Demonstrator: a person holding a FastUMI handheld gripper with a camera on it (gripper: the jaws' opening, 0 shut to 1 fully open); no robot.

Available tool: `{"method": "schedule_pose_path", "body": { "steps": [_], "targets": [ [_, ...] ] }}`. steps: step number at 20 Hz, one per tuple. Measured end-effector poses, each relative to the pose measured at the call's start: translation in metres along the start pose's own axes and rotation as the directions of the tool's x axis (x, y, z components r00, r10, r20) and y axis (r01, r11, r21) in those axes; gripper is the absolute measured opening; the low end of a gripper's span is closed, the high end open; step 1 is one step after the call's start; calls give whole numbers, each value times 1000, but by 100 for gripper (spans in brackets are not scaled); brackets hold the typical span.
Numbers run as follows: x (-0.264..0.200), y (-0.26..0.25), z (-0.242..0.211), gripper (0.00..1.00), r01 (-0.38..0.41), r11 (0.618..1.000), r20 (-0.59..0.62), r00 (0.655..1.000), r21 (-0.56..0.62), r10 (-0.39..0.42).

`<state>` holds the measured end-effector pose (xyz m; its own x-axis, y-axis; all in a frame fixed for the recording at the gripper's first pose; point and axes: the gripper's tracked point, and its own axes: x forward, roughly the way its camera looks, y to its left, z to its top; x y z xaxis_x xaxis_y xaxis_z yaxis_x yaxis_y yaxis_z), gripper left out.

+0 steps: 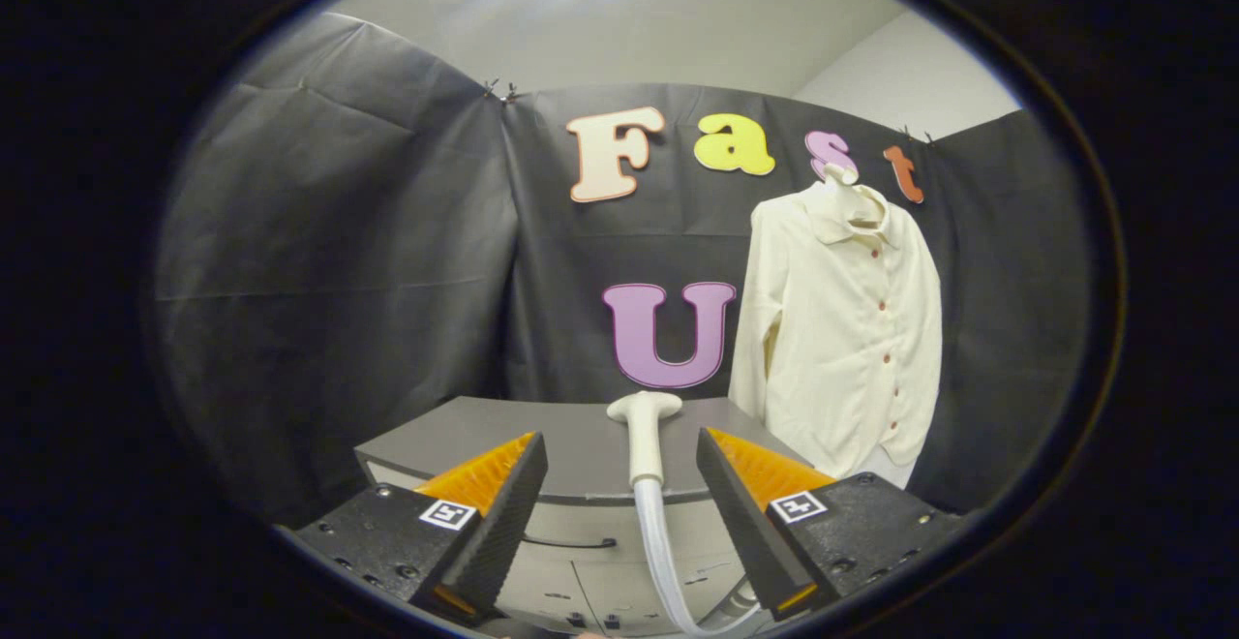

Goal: Iron the clothes twice with a garment steamer, once on the left side and once on the right side.

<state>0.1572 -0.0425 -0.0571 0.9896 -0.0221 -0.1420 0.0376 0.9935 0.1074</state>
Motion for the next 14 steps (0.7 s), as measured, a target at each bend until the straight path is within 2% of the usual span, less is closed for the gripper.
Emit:
{"method": "schedule_pose_path", "body": {
  "steps": [9,14],
  "targets": [
    [68,-15,-29,86,-6,994,-108,994,113,18],
    [101,-18,-54,78,16,998,-183,983,55,-6]
  ]
}}
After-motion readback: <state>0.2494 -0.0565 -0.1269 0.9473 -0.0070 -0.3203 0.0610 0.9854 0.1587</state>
